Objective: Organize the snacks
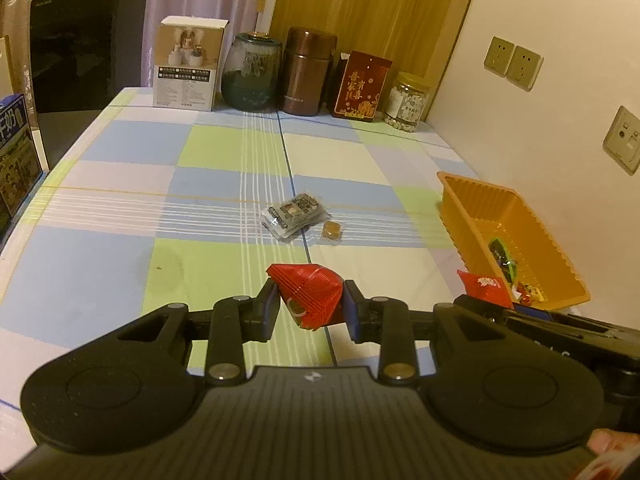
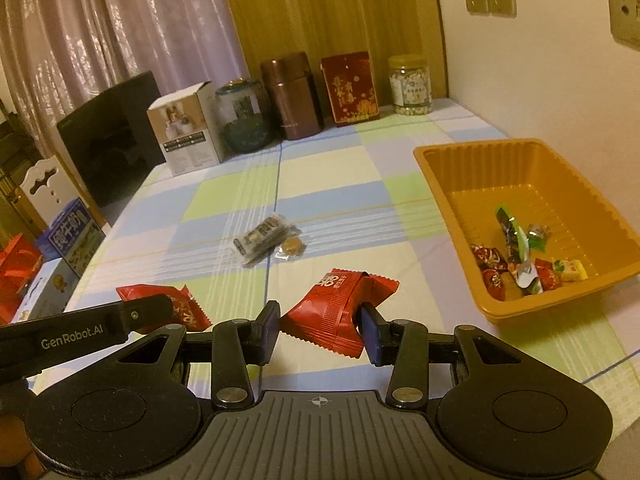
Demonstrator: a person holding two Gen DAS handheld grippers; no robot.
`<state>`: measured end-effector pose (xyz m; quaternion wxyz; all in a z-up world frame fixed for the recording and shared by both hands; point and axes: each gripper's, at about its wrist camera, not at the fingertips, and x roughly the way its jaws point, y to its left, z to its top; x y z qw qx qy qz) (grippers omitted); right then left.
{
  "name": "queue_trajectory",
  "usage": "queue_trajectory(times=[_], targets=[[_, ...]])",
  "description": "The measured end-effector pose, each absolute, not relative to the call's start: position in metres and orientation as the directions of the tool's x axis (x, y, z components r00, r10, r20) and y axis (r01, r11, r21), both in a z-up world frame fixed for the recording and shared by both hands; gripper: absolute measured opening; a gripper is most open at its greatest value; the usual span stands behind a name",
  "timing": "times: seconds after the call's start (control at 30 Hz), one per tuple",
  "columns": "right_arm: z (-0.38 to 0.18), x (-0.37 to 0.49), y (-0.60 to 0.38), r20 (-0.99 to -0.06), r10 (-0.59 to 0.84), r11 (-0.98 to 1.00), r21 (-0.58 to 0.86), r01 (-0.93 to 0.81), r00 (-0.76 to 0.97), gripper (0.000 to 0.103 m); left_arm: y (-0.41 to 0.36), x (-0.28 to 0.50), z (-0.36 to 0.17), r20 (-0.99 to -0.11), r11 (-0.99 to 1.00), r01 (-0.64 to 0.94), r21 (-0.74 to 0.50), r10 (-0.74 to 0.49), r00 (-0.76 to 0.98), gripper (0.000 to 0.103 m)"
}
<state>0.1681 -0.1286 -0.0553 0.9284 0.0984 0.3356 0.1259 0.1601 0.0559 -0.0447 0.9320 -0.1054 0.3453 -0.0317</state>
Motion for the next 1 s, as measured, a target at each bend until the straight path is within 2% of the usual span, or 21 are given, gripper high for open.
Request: queue_trajectory(times=[1.0], targets=[[-0.027,0.134,-0.129,-0.562,0.315,0.945,0.256,-0.202,0.765,0.043,0.058,0.127,-0.014,-0.612,0.975,-0.013,-0.222,-0.129,0.781,0.030]])
